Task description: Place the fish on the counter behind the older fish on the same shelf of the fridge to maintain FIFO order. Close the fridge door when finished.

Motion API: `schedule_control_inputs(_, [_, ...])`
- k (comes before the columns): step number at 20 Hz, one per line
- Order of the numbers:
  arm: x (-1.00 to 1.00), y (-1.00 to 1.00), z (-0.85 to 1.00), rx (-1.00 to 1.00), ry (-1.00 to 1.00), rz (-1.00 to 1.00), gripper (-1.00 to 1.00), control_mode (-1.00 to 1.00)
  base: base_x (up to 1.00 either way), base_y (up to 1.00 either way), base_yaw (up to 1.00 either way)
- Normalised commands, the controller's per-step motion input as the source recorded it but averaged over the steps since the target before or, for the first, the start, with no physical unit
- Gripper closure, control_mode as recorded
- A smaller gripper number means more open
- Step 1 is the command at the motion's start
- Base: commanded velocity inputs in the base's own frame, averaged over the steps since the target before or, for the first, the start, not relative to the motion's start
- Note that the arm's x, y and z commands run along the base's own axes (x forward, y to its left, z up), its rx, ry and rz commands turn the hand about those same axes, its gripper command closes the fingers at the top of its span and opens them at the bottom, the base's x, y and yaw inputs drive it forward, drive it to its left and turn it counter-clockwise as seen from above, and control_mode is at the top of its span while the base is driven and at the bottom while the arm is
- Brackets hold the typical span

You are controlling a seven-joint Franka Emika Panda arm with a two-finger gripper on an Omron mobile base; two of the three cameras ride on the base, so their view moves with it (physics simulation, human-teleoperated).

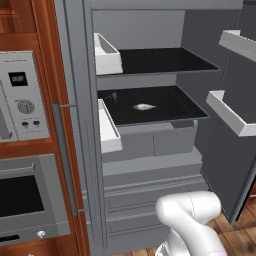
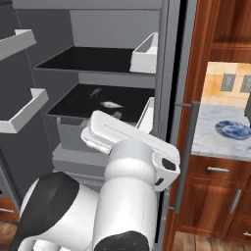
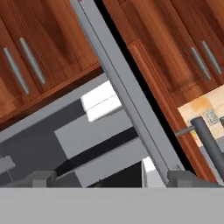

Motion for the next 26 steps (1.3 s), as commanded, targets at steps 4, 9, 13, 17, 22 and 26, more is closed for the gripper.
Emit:
schedule_control_inputs(4, [0.01,-0.68,0.00,0.24,-0.18,0.00,-1.00,-1.00,0.00,0.00,0.00])
schedule_control_inputs(9, [0.14,-0.72,-0.31,0.26,-0.16,0.00,-1.00,-1.00,0.00,0.00,0.00])
schedule_control_inputs(13, [0.74,-0.42,-0.59,0.25,-0.02,0.03,-1.00,-1.00,0.00,0.00,0.00])
schedule_control_inputs(17, [0.64,-0.41,-0.46,0.12,0.07,0.00,-1.00,-1.00,0.00,0.00,0.00])
schedule_control_inputs(22, [0.88,-0.50,-0.61,0.16,0.20,0.01,-1.00,-1.00,0.00,0.00,0.00])
schedule_control_inputs(26, [0.58,-0.79,-0.36,0.20,0.08,0.11,-1.00,-1.00,0.00,0.00,0.00])
